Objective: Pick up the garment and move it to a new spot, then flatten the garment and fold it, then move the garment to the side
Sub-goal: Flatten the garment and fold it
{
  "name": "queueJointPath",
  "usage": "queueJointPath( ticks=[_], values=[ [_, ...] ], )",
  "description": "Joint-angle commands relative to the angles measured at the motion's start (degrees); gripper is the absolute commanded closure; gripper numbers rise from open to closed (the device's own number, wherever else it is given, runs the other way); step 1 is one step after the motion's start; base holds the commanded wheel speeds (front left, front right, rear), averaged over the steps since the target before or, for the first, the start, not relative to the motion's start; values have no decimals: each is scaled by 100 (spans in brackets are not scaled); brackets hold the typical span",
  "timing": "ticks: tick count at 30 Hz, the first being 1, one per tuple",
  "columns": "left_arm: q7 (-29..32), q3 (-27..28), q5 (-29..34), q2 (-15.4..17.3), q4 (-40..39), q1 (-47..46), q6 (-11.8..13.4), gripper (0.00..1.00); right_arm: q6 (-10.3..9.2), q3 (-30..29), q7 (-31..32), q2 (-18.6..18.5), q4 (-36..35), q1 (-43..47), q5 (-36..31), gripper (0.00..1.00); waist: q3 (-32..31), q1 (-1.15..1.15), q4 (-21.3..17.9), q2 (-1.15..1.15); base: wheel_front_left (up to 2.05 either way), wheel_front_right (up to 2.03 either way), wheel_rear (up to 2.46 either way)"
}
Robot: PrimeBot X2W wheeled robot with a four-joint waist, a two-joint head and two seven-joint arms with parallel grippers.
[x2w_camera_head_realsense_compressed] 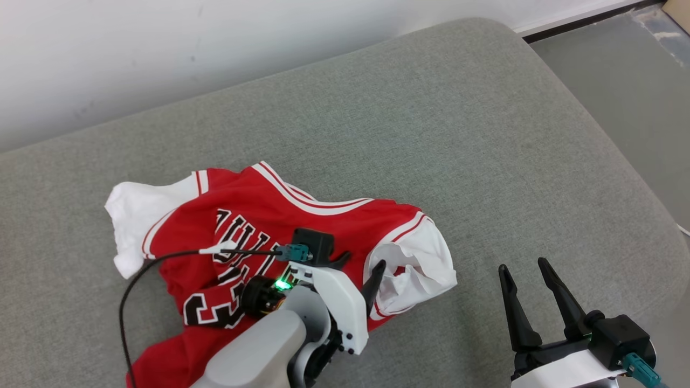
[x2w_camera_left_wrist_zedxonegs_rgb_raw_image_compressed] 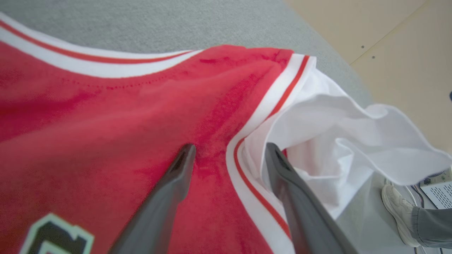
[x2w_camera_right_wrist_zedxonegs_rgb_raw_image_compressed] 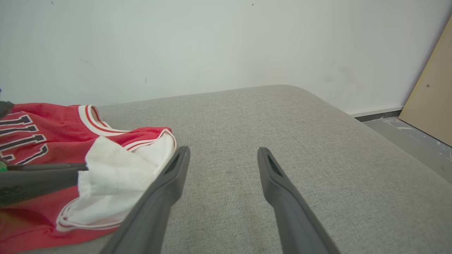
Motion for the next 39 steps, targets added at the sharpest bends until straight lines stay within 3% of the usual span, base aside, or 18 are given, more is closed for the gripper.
queueJointPath(
  ticks=[1,8,9,10,11,12,13,26,27,28,29,35,39],
  values=[
    [-2,-18,-37,-21,-4,-61,-58,0,-13,-23,5,-15,-15,12,39,0,17,0,-6,0,0,0,0],
    [-8,-93,-2,-73,-95,-88,-133,2,-13,-9,5,-15,-24,-22,71,0,51,0,5,0,0,0,0],
    [-3,-106,-1,-79,-118,-93,-143,23,-13,-7,4,-15,-26,-23,76,0,59,0,9,0,0,0,0],
    [3,-125,16,-78,-144,-101,-151,53,-13,-6,5,-15,-28,-25,78,0,68,0,13,0,0,0,0],
    [5,-143,34,-79,-170,-107,-143,63,-13,-8,4,-15,-31,-27,81,0,77,0,17,0,0,0,0],
    [19,-174,44,-84,-196,-105,-164,88,-13,-14,5,-15,-32,-28,84,0,82,0,22,0,0,0,0],
    [21,-196,58,-93,-226,-100,-170,100,-13,-22,5,-16,-30,-27,83,0,85,0,26,0,0,0,0],
    [229,-901,419,-175,-1102,185,-174,100,-13,-47,5,-15,21,73,48,0,-80,0,21,0,0,0,0],
    [246,-959,430,-197,-1177,234,-161,95,-13,-49,5,-16,30,79,43,0,-106,0,16,0,0,0,0],
    [254,-1018,442,-219,-1234,289,-158,56,-13,-43,5,-16,39,83,41,0,-128,0,8,0,0,0,0],
    [268,-1090,438,-235,-1261,353,-172,0,-13,-35,4,-16,50,85,39,0,-156,0,-5,0,0,0,0],
    [280,-1242,323,-298,-1327,579,-207,0,-13,-16,5,-15,82,115,26,0,-281,0,-41,0,0,0,0],
    [113,-1046,236,-195,-1435,633,-96,0,-13,-86,5,-15,84,204,-27,0,-355,0,19,0,0,0,0]
  ],
)
